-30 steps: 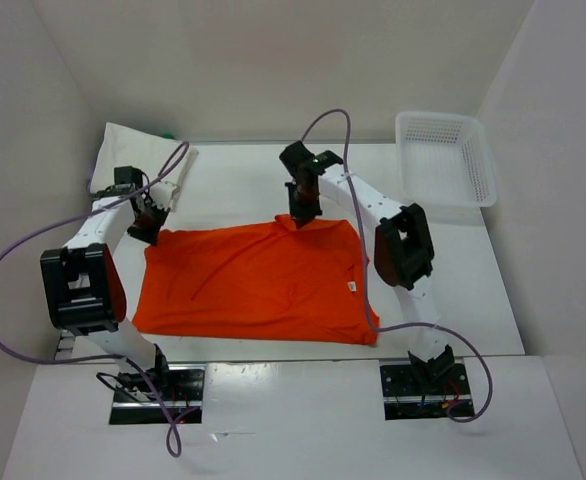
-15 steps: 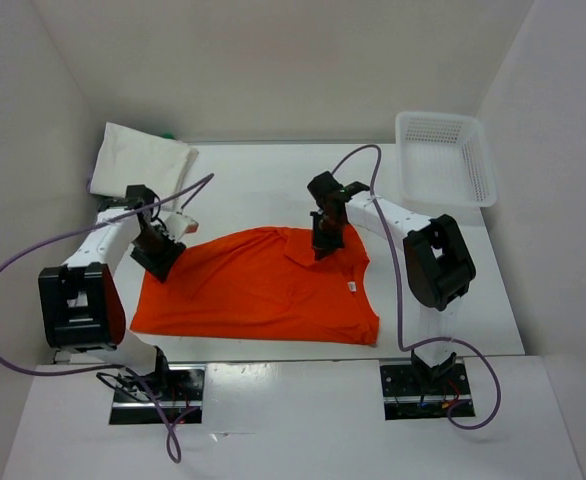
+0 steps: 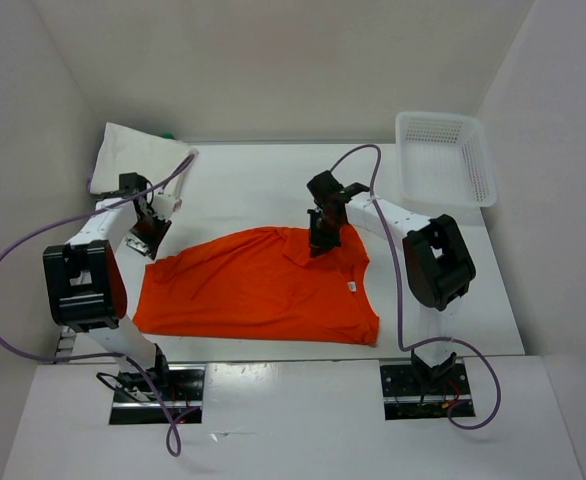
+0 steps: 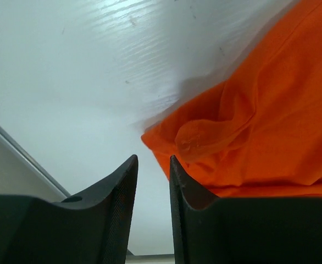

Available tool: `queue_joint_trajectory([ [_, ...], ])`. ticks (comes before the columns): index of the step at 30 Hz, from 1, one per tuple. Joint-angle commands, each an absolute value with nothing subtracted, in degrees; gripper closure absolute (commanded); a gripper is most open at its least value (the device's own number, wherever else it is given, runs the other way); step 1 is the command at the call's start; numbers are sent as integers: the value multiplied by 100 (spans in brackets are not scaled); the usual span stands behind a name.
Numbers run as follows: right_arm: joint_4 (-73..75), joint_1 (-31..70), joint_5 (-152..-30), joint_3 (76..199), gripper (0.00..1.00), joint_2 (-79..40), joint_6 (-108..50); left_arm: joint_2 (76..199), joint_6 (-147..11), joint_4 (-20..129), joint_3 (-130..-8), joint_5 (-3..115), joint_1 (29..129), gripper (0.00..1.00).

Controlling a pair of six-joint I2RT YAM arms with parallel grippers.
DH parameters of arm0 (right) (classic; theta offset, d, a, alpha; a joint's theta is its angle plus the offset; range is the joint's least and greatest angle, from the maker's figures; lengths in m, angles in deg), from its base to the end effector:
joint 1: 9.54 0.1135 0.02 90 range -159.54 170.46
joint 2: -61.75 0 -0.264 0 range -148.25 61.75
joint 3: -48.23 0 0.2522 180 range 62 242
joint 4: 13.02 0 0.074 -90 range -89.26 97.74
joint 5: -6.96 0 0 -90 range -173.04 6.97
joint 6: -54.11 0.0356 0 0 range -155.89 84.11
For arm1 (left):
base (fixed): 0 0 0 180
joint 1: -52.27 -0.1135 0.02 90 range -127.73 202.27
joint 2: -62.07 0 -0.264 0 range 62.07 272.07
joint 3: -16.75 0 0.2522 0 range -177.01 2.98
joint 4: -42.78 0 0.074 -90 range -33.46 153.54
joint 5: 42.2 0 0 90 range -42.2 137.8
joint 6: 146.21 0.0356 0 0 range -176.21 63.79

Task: Fold and stack the t-shirts
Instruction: Grap the side of the flattened tshirt furthest away from the robot with both arms

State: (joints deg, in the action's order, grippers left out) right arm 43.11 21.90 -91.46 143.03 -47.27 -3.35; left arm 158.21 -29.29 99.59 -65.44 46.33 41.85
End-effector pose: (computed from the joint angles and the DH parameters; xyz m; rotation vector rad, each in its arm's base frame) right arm 0.3277 0.2064 0.1983 -0.0091 2.8950 0.4463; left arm 0.3235 0.0604 0.2117 0.3994 2.7973 0.1877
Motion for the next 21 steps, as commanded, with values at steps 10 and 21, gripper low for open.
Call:
queue_joint_trajectory([
  [10,4003,2157,-9182,14049,100,-4636,-398,15752,-2967,9812,-5900,4922,4734,64],
  [21,4003,2157,-9130,14048,100,-4583,-398,15031,-2739,10724,-5775,5123,4849,68],
])
